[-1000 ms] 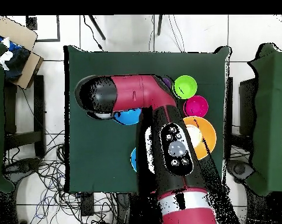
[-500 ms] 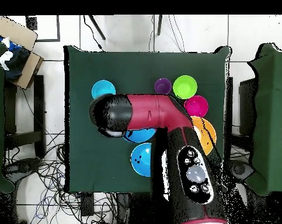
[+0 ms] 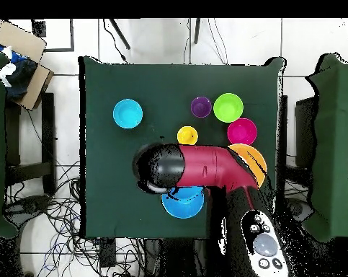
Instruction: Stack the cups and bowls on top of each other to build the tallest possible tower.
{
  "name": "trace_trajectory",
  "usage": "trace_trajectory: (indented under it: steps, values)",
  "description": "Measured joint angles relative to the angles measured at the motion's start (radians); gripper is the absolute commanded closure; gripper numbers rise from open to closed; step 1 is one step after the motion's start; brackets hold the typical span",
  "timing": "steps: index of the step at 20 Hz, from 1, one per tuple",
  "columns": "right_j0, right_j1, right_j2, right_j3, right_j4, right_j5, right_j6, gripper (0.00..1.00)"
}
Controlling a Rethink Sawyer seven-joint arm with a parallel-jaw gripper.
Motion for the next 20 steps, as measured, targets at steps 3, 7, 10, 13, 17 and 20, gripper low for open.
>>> trace_trajectory:
  steps: [3,7,10,13,17,20]
  values:
    - [-0.009,-0.007,0.000,0.028,0.000,-0.017,0.000,1.00]
    - [-0.009,-0.012,0.000,0.053,0.000,-0.033,0.000,1.00]
    - [-0.008,-0.020,0.000,0.074,0.000,-0.050,0.000,1.00]
    - [-0.006,-0.022,0.000,0.090,0.000,-0.069,0.000,1.00]
    - [-0.006,-0.022,0.000,0.109,0.000,-0.097,0.000,1.00]
    - [-0.006,-0.022,0.000,0.125,0.000,-0.121,0.000,1.00]
